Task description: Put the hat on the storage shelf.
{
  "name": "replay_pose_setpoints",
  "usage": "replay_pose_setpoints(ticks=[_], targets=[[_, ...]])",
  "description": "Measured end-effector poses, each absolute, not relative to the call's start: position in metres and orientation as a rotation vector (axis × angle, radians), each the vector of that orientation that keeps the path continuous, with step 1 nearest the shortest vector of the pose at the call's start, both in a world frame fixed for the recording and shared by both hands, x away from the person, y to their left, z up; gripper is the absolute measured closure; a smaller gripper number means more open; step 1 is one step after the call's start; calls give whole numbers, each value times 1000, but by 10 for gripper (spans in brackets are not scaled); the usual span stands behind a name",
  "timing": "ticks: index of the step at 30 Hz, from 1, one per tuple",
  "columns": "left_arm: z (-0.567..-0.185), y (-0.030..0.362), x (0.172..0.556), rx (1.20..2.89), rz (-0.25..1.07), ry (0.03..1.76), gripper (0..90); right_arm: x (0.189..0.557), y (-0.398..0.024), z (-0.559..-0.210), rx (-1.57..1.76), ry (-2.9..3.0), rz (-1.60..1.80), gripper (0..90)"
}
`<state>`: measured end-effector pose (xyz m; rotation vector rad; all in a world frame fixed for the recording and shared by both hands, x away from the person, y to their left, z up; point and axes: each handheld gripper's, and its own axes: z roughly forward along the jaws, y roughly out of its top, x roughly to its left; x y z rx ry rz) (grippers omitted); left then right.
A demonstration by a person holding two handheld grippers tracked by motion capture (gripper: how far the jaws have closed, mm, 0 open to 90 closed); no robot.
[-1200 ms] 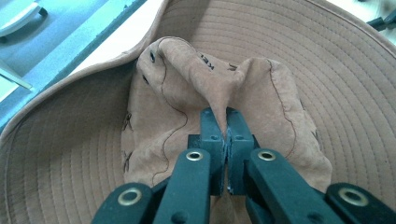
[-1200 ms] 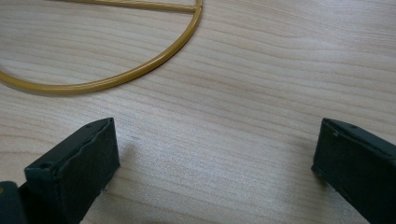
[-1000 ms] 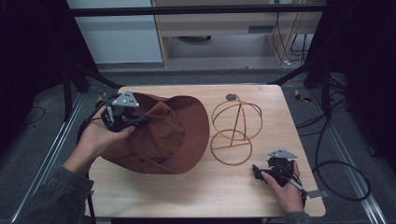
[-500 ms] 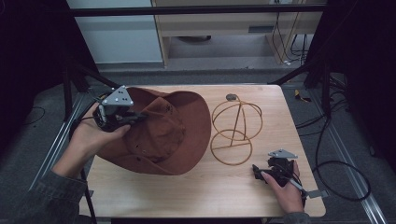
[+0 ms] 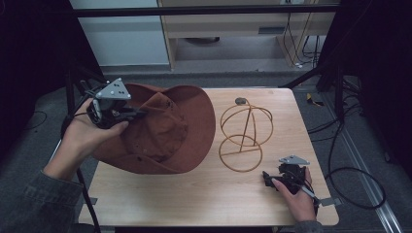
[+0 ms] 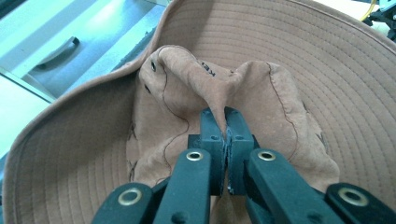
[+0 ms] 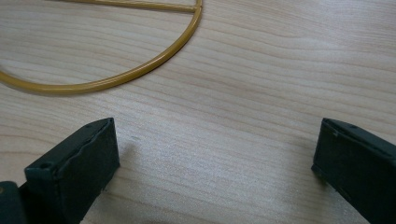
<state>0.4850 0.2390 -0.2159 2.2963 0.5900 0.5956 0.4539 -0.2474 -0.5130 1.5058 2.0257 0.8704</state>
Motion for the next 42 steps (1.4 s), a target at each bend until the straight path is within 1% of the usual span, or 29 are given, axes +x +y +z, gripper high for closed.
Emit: replay_pose_setpoints(ticks=[5, 17, 21, 28, 34, 39, 42], targets=[[-204, 237, 483, 2282, 589, 578, 884, 454, -247, -513, 1506, 2026, 871, 4], [-188, 223, 477, 2299, 627, 533, 883, 454, -247, -513, 1507, 2025, 870, 4], [-182, 216, 472, 2294, 647, 502, 884, 454, -247, -513, 1507, 2025, 870, 4], [-172, 199, 473, 2315, 637, 447, 883, 454, -247, -513, 1502, 2026, 868, 4], [-153, 189, 470, 2315, 660, 382, 883, 454, -247, -513, 1502, 2025, 868, 4], [-152, 183, 472, 2315, 664, 363, 884, 454, -247, -513, 1504, 2025, 869, 4], [-154, 177, 474, 2305, 658, 322, 884, 454, -247, -513, 1511, 2020, 866, 4]])
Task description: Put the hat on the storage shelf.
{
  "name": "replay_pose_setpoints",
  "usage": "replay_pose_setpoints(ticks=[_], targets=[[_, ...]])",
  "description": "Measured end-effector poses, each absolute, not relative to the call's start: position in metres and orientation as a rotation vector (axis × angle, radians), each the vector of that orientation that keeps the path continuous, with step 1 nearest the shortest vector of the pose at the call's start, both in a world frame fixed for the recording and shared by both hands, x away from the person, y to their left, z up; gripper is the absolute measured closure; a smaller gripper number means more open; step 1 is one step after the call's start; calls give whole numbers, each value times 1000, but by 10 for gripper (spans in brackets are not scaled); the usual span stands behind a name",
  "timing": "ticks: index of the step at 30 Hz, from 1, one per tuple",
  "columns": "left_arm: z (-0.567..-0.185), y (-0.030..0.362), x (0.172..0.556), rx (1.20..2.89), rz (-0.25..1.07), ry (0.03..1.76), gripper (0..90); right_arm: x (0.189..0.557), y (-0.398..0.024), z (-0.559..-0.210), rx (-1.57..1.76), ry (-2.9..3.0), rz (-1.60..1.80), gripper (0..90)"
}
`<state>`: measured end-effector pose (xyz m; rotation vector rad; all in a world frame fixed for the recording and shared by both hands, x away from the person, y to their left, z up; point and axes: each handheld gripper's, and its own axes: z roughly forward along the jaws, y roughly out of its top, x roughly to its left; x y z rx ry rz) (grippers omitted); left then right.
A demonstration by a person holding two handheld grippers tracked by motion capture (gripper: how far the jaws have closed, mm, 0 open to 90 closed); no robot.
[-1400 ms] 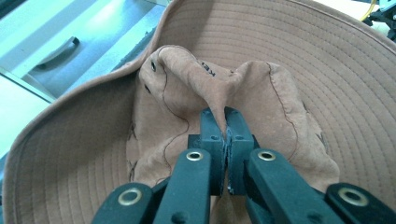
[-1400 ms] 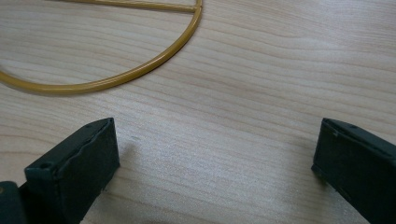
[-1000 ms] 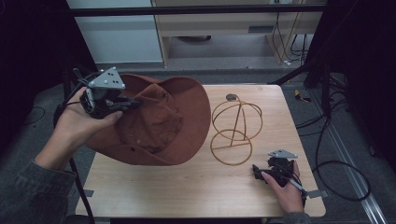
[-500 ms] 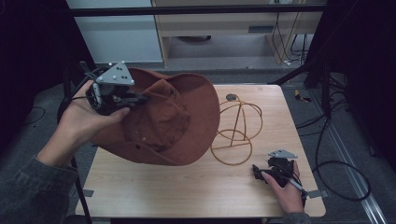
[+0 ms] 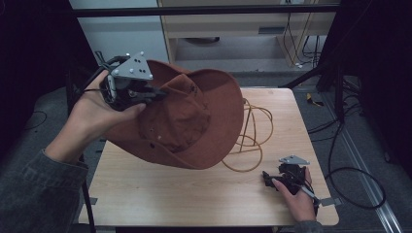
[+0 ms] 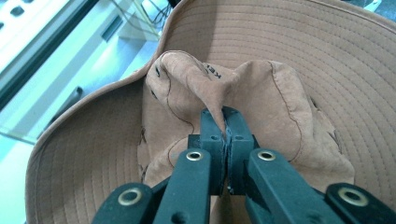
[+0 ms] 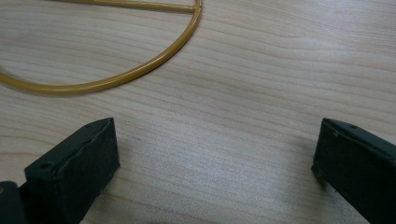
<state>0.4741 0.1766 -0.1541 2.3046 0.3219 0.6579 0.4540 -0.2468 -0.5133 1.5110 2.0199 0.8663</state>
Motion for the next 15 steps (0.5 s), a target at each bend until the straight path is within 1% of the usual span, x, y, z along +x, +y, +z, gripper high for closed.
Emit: replay_pose_setpoints(ticks=[8, 15], targets=[[-160, 155, 481, 2323, 648, 291, 884, 454, -246, -513, 1518, 2012, 862, 4], [-153, 140, 483, 2308, 653, 275, 884, 454, -246, -513, 1518, 2012, 862, 4]])
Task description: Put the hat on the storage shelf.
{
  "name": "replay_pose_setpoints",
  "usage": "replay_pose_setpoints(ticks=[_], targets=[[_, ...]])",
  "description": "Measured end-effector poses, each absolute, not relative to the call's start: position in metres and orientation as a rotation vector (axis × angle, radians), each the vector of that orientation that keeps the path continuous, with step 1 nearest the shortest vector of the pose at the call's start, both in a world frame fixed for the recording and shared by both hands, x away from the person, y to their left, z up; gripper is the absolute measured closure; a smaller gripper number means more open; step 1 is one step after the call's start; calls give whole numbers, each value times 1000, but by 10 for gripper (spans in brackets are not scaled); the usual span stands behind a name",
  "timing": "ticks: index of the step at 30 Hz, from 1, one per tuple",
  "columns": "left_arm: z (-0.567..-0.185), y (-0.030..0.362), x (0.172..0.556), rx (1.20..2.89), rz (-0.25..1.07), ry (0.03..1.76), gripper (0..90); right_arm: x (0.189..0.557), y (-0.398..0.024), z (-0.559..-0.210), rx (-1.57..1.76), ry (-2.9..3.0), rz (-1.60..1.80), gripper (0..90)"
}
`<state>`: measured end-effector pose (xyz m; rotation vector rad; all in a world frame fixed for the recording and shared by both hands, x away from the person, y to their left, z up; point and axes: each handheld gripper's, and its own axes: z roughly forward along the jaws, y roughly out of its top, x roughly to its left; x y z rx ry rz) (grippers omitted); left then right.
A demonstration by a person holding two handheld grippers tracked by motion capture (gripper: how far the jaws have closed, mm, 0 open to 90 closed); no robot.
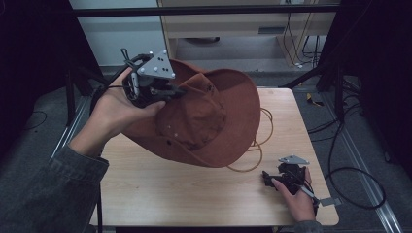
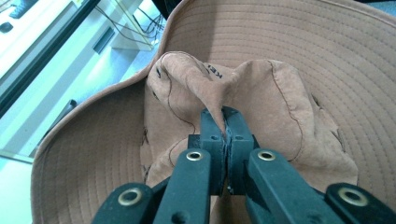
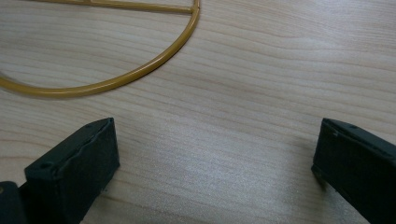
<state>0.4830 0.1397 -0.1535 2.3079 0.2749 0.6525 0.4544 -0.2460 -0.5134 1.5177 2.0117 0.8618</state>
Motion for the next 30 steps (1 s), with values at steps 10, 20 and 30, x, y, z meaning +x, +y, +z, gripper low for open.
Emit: replay_pose_setpoints(ticks=[10, 20, 30], targets=[[-154, 117, 489, 2323, 639, 251, 883, 454, -246, -514, 1515, 2013, 865, 4], [-154, 98, 495, 2324, 637, 247, 883, 454, -246, -514, 1517, 2011, 863, 4], [-160, 88, 503, 2341, 631, 252, 885, 454, -246, -513, 1518, 2014, 863, 4]])
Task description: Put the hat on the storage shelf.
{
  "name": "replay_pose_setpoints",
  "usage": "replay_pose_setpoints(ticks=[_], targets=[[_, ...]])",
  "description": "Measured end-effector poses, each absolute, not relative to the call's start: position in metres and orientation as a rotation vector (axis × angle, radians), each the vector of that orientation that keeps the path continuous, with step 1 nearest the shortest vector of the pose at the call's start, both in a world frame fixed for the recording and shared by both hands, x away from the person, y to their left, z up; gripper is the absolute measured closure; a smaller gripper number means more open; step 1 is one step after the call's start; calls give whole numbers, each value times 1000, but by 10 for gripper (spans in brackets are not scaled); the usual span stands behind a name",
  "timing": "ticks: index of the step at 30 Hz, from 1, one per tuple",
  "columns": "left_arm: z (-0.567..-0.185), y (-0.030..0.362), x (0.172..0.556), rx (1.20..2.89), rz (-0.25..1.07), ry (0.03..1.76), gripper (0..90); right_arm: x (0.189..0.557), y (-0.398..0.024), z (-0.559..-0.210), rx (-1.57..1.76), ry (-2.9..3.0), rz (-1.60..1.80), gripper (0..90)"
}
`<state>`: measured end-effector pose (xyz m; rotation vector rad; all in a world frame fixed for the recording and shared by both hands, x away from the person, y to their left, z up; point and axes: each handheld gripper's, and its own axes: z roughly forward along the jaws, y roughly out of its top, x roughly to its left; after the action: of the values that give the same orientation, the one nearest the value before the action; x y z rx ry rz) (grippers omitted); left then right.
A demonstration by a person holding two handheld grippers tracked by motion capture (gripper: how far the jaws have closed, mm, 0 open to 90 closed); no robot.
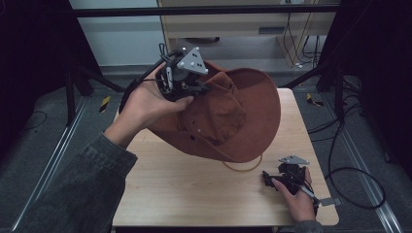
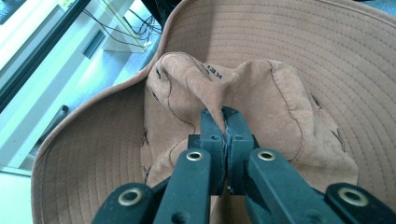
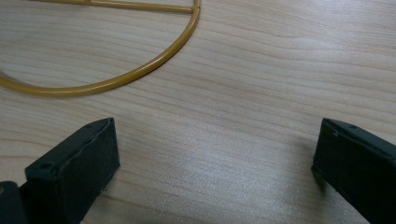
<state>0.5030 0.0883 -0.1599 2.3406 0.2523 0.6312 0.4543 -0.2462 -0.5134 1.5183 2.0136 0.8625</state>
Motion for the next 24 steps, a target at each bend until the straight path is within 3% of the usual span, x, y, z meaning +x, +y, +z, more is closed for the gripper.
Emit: replay_pose_setpoints(ticks=[24], targets=[[-155, 50, 517, 2339, 614, 233, 884, 454, -247, -513, 1508, 2020, 869, 7]])
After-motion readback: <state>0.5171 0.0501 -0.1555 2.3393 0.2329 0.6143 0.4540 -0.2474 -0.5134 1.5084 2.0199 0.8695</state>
